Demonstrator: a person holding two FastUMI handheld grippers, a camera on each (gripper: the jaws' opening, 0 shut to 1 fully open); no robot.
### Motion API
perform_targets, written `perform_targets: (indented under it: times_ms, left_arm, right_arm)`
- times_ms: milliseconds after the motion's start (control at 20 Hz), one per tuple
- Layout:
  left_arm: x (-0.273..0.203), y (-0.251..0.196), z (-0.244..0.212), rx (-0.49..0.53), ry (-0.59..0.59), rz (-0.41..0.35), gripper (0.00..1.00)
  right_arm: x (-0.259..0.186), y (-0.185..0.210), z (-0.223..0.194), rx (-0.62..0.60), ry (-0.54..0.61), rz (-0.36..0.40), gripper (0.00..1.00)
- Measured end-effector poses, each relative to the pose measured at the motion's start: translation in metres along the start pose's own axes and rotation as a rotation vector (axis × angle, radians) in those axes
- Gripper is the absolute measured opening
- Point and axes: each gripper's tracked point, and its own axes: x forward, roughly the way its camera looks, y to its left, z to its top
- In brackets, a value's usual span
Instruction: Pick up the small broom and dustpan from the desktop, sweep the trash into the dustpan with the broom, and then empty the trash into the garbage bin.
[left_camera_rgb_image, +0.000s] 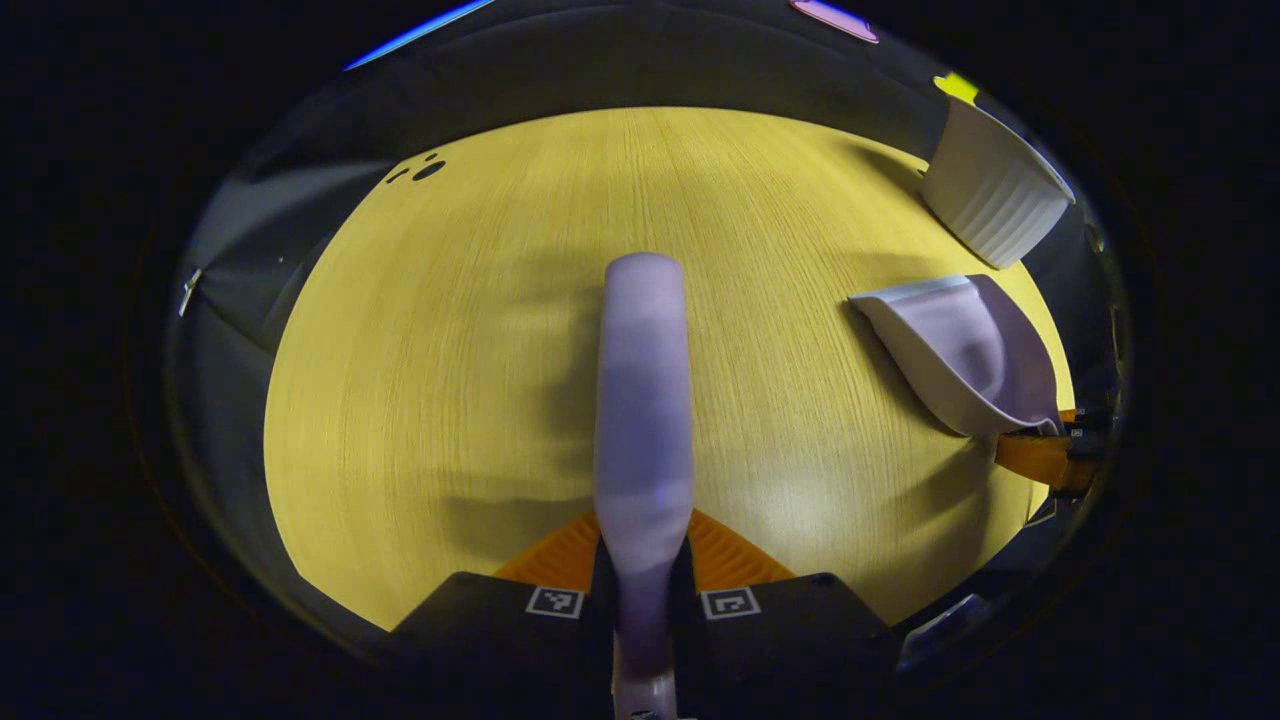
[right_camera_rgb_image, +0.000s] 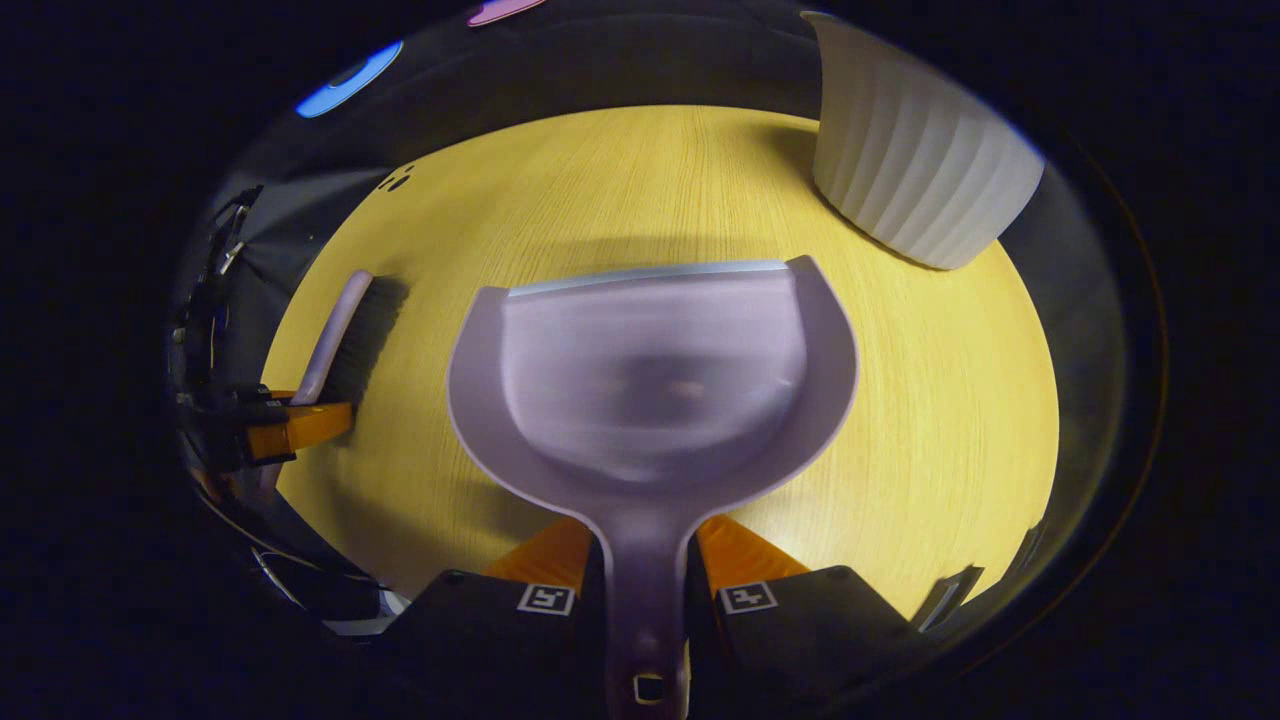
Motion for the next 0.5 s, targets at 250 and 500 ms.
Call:
perform_targets:
  times_ms: [250,500]
  left_arm:
    - [-0.002,-0.004,0.002,-0.031,-0.004,-0.048,0.46]
    - [-0.036,-0.002,0.012,-0.061,-0.138,-0.031,0.96]
  right_arm:
    - [0.002,0.015,0.000,0.008,-0.010,0.045,0.51]
    - [-0.030,0.016,0.015,0.036,-0.137,0.013,0.99]
